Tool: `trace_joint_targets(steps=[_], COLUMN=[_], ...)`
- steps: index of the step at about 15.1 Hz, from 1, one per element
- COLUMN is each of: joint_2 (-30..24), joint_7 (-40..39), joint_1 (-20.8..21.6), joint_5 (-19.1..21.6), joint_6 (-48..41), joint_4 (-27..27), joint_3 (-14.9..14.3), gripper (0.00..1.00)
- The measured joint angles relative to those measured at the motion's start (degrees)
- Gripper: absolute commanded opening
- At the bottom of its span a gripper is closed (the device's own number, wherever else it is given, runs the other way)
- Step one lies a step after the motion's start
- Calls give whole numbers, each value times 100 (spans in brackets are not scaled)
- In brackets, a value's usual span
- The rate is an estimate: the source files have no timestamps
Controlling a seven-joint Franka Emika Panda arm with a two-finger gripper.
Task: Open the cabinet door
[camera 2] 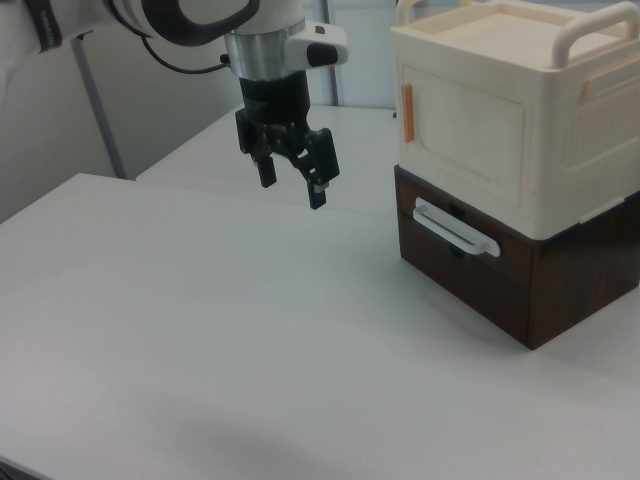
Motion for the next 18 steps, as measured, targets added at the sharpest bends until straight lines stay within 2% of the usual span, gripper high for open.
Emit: trace_joint_targets(steps=[18], joint_2=[-58], joint_7=[-18], joint_1=[81], joint_5=[0], joint_6=[-328], joint_4=[2], joint_3=[103], gripper=[100])
